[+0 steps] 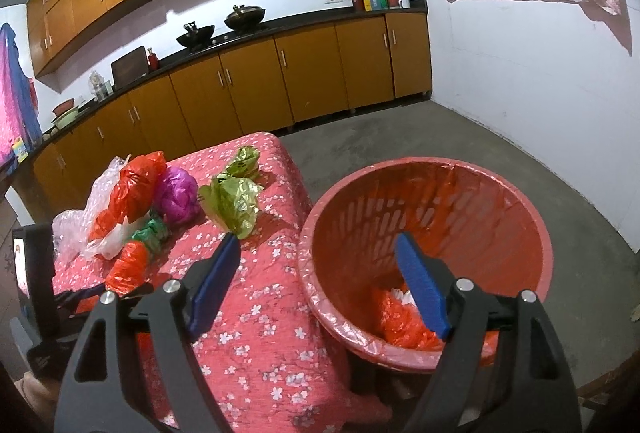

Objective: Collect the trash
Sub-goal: 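Grasp the large red bag with the left gripper while the right grasps the green-yellow bag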

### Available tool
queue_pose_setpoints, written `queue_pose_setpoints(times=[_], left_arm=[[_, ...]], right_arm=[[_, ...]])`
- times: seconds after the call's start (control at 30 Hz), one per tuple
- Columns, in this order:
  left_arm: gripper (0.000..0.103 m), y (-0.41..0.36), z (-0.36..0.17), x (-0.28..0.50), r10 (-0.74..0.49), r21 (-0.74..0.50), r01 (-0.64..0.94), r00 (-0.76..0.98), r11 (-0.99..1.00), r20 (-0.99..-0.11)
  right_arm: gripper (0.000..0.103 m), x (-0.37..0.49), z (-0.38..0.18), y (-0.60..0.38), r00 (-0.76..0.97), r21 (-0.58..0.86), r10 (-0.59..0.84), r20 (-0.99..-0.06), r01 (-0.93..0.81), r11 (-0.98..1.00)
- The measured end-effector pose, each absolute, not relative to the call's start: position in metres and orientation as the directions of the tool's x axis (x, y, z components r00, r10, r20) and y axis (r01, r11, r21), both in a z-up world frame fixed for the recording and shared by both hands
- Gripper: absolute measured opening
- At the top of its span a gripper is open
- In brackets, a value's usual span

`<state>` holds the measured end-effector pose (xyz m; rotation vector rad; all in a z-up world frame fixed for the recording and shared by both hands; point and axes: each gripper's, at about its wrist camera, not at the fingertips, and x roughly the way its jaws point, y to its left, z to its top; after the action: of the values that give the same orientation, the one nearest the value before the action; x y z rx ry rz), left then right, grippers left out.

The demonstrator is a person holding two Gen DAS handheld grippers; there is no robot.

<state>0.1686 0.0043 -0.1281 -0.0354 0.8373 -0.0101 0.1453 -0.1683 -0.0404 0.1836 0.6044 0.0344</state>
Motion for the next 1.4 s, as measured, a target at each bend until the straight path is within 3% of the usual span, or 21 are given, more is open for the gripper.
queue_pose_setpoints(times=[0.13, 0.43, 0.9, 1.23, 1.3, 1.4], left_arm=[[0.048, 0.005, -0.122, 0.162, -0.043, -0.044, 0.016, 0.682, 0.999, -0.73], [0.048, 0.035, -0.086, 0.131, -0.072, -0.072, 0.032, 0.742, 0.997, -0.667], [0.049, 0.121, -0.055, 0.146, 0.077, -0.062, -0.142, 0.798, 0.988, -0.598], [0.049, 0.151, -0.063, 0.175, 0.109, -0.071, -0.187, 0.796, 0.98, -0.595], [0.049, 0.152, -0.064, 0.179, 0.108, -0.073, -0.187, 0.796, 0.98, -0.596], [0.049, 0.153, -0.065, 0.183, 0.105, -0.075, -0.186, 0.796, 0.98, -0.596]], right_arm=[[0.078, 0.148, -0.04, -0.163, 0.821, 0.175, 0.094, -0.563, 0.007, 0.984], [0.078, 0.166, -0.038, -0.136, 0.815, 0.167, 0.139, -0.563, -0.053, 0.985], [0.078, 0.257, -0.052, -0.069, 0.789, 0.162, 0.166, -0.592, -0.086, 0.983], [0.078, 0.312, -0.075, -0.036, 0.742, 0.043, 0.102, -0.662, -0.098, 0.994], [0.076, 0.317, -0.079, -0.034, 0.728, 0.036, 0.098, -0.678, -0.1, 0.994], [0.063, 0.322, -0.086, -0.032, 0.702, 0.027, 0.098, -0.705, -0.111, 0.993]])
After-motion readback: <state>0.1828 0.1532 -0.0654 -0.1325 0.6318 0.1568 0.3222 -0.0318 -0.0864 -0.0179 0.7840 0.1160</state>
